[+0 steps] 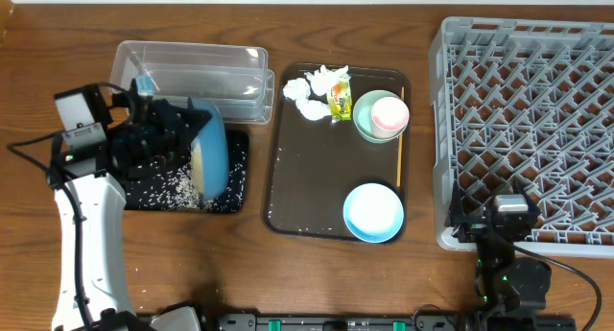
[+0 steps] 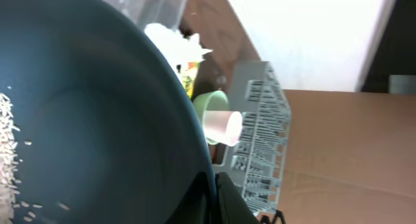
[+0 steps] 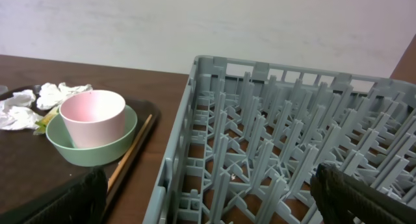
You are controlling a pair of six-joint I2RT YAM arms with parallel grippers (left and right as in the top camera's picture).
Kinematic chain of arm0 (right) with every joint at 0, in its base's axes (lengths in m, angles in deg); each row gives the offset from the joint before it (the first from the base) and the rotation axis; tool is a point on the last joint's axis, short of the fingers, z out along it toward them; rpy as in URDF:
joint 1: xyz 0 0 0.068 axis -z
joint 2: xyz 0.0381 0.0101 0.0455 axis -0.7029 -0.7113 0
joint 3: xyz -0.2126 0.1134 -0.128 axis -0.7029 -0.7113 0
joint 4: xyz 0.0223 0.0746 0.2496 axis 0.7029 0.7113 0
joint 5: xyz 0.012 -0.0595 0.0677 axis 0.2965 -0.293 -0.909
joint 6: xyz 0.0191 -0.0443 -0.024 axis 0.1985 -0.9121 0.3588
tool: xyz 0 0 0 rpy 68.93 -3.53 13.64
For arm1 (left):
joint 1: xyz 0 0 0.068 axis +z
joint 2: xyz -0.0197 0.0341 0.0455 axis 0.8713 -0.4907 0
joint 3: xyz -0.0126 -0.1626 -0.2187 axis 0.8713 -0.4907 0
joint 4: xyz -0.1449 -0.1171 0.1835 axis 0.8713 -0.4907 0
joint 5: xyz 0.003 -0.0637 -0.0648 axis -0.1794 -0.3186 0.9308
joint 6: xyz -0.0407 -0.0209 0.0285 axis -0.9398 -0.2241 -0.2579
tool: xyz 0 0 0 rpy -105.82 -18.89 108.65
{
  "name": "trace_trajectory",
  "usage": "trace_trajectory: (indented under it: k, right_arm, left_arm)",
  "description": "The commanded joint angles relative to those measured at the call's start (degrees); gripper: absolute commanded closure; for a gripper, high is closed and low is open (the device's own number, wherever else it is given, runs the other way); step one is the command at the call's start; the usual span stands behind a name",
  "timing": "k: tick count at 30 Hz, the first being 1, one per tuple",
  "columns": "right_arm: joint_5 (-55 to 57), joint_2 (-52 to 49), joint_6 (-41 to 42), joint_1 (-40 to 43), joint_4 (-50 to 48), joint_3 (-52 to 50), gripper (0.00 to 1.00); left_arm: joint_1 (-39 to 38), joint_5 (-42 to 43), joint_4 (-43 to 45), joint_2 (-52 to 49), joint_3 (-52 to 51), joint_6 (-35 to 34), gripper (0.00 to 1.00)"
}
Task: Sort waste into correct bins and load items into the dishwasher rack
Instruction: 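Tilt the blue bowl with the left gripper to pour rice onto the black tray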
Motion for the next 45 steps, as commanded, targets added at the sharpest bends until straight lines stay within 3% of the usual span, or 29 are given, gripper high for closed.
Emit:
trace_trajectory:
  k: [1,34,45]
  right_arm:
    - [0.4,0.3,-0.4,0.5,0.1,-0.2,0.01]
    - [0.4,0.3,-0.4,0.5,0.1,-0.2,0.01]
    - [0.3,0.3,-0.4,0.5,0.1,-0.2,0.01]
  left_arm:
    - [1.3,5.9,0.4,0.1,0.3,-0.5,0.94]
    - [15.1,22.3,2.3,0.0,-6.3,-0.3,0.94]
    - [17.8,23.2,6.2,0.0,-6.3,-0.9,0.94]
